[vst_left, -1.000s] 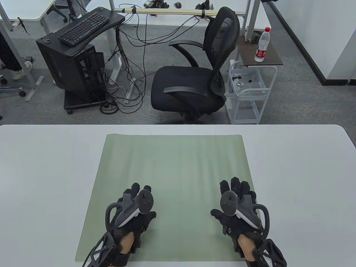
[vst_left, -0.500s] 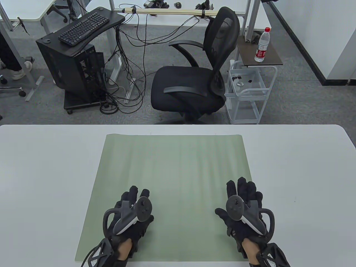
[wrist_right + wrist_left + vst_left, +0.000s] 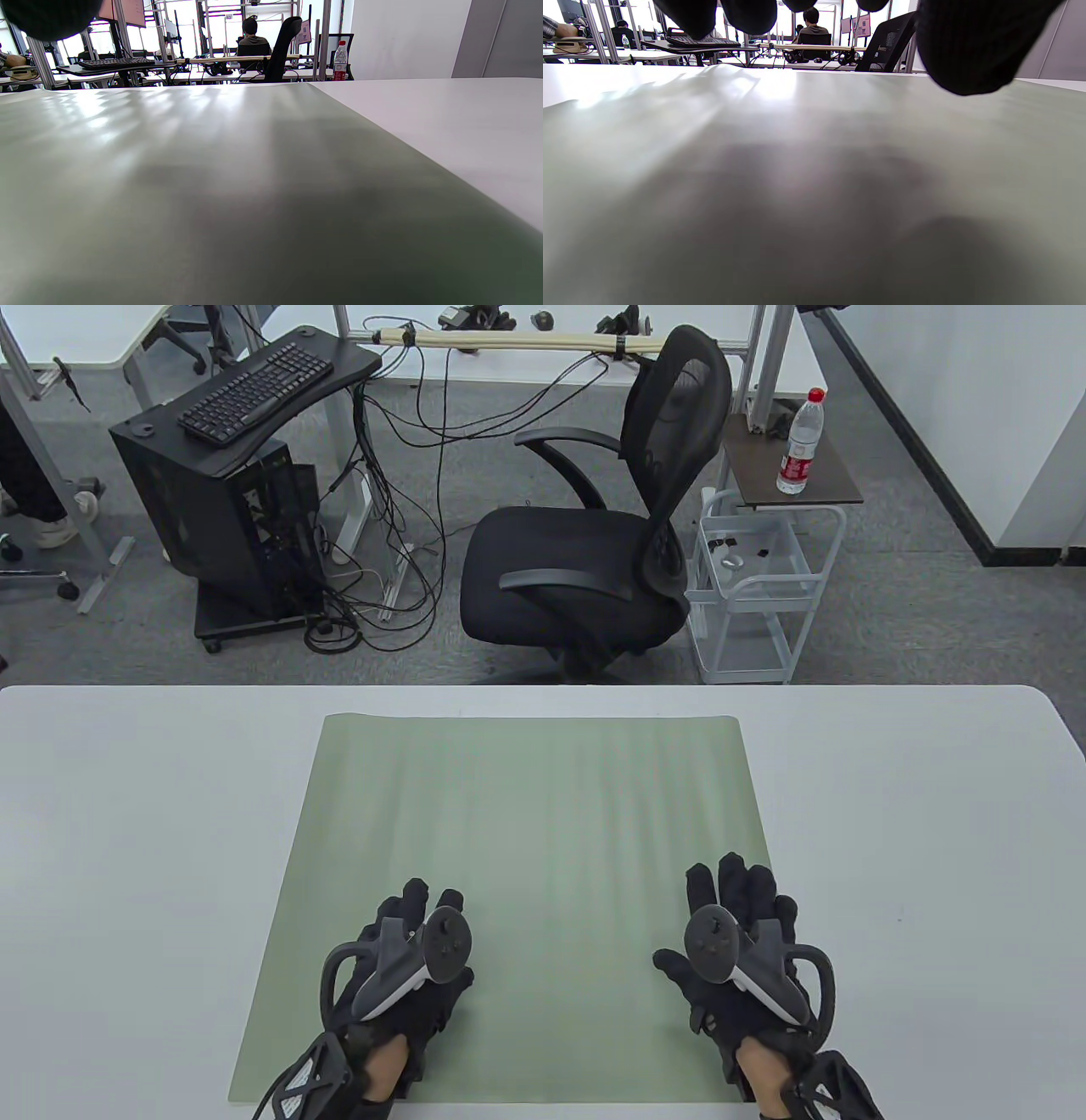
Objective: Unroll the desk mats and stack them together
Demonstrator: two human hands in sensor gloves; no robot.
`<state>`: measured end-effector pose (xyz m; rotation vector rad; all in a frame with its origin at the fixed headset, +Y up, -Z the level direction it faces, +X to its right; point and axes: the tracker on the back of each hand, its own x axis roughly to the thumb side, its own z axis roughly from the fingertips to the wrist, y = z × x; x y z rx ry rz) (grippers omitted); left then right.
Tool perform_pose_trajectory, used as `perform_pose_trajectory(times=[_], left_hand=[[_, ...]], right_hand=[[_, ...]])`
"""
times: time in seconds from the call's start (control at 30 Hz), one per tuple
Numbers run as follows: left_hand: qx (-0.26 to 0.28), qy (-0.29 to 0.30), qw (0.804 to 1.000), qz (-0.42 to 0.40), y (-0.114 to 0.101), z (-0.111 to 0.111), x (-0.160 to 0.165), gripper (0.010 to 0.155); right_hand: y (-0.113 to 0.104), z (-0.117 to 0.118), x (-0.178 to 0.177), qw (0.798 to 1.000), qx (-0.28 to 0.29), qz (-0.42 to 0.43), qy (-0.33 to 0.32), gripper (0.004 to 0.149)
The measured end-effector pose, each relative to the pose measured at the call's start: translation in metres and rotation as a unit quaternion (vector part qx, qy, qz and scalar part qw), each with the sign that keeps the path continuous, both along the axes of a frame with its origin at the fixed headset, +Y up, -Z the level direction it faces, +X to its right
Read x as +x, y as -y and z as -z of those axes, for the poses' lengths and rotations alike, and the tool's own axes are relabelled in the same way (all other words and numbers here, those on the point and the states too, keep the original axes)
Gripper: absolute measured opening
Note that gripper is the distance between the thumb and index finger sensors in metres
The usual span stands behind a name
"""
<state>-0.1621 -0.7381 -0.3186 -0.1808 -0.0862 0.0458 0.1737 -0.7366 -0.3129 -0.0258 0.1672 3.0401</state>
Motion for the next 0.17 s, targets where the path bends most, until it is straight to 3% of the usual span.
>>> perform_pose_trajectory(times=[0.17], left_hand=[[0.001, -0.002, 1.000, 0.007, -0.0009, -0.0007, 0.0010, 0.082]], right_hand=[[0.0040, 0.0005, -0.0004, 1.000, -0.016, -0.008, 0.003, 0.094]])
